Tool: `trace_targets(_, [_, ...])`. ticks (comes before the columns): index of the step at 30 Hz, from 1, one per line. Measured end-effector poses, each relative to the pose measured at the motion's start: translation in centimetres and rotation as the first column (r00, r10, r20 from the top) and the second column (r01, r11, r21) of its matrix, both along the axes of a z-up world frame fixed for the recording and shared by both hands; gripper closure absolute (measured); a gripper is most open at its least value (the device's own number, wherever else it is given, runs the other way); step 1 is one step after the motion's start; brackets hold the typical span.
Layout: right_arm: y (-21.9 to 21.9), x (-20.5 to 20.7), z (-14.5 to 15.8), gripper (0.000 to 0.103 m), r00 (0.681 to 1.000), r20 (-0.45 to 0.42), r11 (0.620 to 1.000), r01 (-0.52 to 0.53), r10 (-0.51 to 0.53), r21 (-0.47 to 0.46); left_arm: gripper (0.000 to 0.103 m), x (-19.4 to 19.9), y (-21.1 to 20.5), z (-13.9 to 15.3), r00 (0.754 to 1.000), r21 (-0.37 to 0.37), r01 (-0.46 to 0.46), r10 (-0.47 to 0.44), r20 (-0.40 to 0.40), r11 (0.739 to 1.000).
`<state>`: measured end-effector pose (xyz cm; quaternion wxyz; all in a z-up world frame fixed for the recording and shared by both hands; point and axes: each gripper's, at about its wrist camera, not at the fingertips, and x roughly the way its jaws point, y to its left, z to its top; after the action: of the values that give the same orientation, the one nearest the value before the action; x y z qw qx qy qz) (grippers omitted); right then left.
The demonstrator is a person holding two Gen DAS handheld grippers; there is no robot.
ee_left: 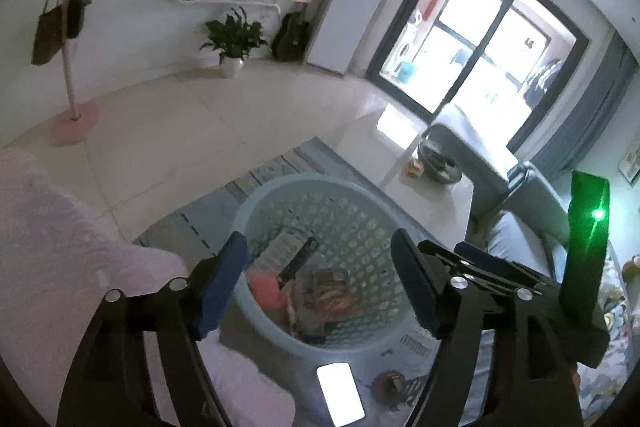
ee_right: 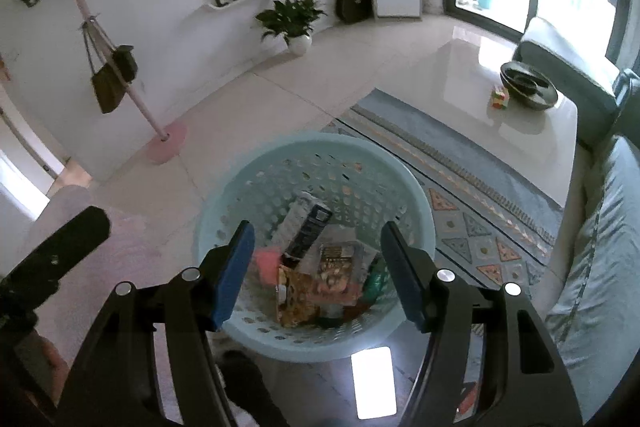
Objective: Collect trash
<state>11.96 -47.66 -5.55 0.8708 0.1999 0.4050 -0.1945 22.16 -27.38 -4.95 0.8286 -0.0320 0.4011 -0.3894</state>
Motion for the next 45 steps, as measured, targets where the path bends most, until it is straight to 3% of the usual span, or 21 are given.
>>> trace_targets(5, [3.7,-1.4,3.3,0.041,0.996,0.075,0.997,-0.049,0.053,-0.054,0.018,-2.1,4.7,2.8,0.996,-0.038,-0.066,0.069,0.062,0.997])
trace_targets(10, [8.2,-3.3,6.4,0.034,0.980,0.163,0.990,-0.097,0.113,-0.102,0.015,-5.3,10.1,5.2,0.974,-0.051,-0.157,0.163,0.155,0.986])
trace_targets(16, [14.5,-5.6,8.7,0.034,0.949,0.256,0.967,-0.129,0.185,-0.220,0.013,-8.6,16.4,6.1,0.919,-0.045,-0.294,0.295,0.263,0.955])
trace_targets(19, [17.2,-7.0,9.4,0.034,0.928,0.306,0.953,-0.127,0.212,-0.274,0.013,-10.3,19.2,5.5,0.856,-0.016,-0.408,0.388,0.340,0.913])
trace_targets(21, [18.6,-7.9,9.7,0.034,0.913,0.339,0.948,-0.127,0.227,-0.291,0.013,-11.5,20.8,4.6,0.788,0.002,-0.503,0.458,0.412,0.864])
trace_targets(25, [20.4,-9.3,10.6,0.034,0.887,0.390,0.938,-0.119,0.247,-0.324,0.013,-12.7,23.3,3.1,0.691,-0.022,-0.618,0.557,0.462,0.786])
trace_targets(29, [21.6,-10.5,10.6,0.034,0.871,0.427,0.934,-0.093,0.245,-0.346,0.013,-13.4,25.4,2.8,0.635,-0.087,-0.667,0.626,0.453,0.740])
trace_targets(33, [22.4,-11.1,9.2,0.034,0.878,0.416,0.929,-0.080,0.237,-0.361,0.013,-14.0,25.9,2.9,0.589,-0.119,-0.696,0.658,0.469,0.708])
trace_targets(36, [22.4,-11.1,8.2,0.034,0.885,0.401,0.931,-0.089,0.238,-0.355,0.010,-13.9,26.0,3.2,0.587,-0.121,-0.692,0.652,0.479,0.712])
trace_targets(39, [22.2,-11.3,7.2,0.034,0.887,0.400,0.935,-0.089,0.231,-0.344,0.009,-13.5,26.0,3.2,0.609,-0.109,-0.681,0.642,0.466,0.724])
trace_targets(42, [22.5,-11.4,6.1,0.034,0.892,0.388,0.932,-0.089,0.231,-0.351,0.009,-13.8,26.1,3.2,0.614,-0.108,-0.671,0.632,0.473,0.733])
trace_targets(45, [22.5,-11.5,5.7,0.034,0.889,0.387,0.945,-0.128,0.244,-0.303,0.009,-14.2,26.3,3.1,0.616,-0.113,-0.666,0.629,0.474,0.738])
